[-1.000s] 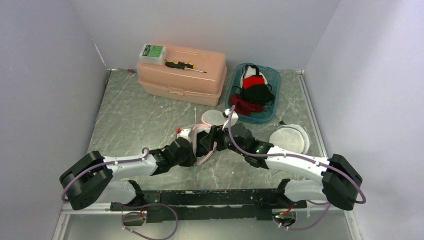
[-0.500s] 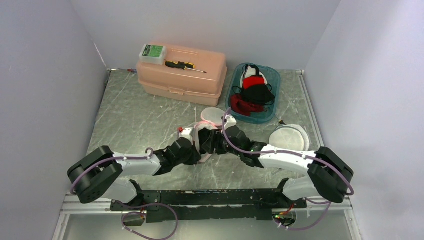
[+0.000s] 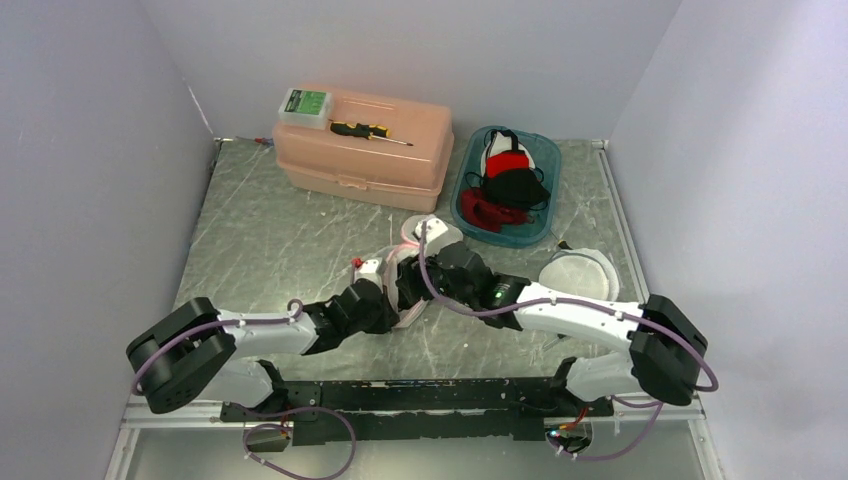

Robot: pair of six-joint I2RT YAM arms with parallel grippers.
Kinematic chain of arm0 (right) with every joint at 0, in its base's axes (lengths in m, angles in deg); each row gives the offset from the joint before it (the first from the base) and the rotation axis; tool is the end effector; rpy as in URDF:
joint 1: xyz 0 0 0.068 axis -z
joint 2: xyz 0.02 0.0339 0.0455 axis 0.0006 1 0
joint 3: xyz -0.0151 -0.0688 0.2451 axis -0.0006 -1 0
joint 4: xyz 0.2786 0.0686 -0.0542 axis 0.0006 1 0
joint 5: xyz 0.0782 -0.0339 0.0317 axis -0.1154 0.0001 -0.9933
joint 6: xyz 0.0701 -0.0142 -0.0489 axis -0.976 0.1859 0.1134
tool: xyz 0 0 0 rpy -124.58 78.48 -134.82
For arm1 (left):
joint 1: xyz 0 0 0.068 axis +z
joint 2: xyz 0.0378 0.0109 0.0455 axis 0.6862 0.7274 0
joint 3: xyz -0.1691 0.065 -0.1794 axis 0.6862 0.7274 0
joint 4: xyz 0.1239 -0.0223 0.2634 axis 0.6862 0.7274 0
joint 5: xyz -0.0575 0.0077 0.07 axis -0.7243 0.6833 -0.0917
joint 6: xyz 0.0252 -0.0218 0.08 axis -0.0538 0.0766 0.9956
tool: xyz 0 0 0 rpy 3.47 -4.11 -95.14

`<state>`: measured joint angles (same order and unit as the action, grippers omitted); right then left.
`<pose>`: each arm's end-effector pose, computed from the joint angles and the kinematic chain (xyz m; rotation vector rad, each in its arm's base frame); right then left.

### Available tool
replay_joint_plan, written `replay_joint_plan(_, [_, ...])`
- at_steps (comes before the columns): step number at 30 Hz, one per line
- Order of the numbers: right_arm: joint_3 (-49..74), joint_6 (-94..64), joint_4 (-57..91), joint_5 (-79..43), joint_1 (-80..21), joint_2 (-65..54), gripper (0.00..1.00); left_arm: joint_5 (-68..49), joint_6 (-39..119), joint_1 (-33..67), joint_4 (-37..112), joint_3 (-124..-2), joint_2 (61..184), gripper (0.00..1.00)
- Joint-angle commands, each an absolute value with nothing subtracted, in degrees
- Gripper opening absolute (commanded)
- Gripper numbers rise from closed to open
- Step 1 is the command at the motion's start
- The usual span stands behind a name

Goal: Unzip the laundry bag and remove the bra
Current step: Pick up the bra from the laundry bag.

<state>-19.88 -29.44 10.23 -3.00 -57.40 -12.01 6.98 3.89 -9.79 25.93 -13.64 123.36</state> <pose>0.2022 0.2968 0.1956 -0.5603 2.0002 0.7332 0.1820 -0.2246 0.0669 0.0343 2.3858 -0.7428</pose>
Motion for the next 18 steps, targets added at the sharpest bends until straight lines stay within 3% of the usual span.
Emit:
replay_joint_plan(1, [-17.38,-10.15,11.15,-4.13,-57.02,-6.65,0.61,9.46,1.23,-10.26,32.37,-12.07,121.26,0.03])
replay_joint_plan(9, [-16.12,-5.56,10.23,-12.02,-56.11,0.85,0.57,11.08,-1.44,-10.24,34.52,-10.43,119.49,0.03])
replay_joint_plan(18, [-16.12,-5.77,12.20,-13.87,-56.26,4.41,0.59,12.60,-1.45,-10.27,36.26,-9.69,116.22,0.03])
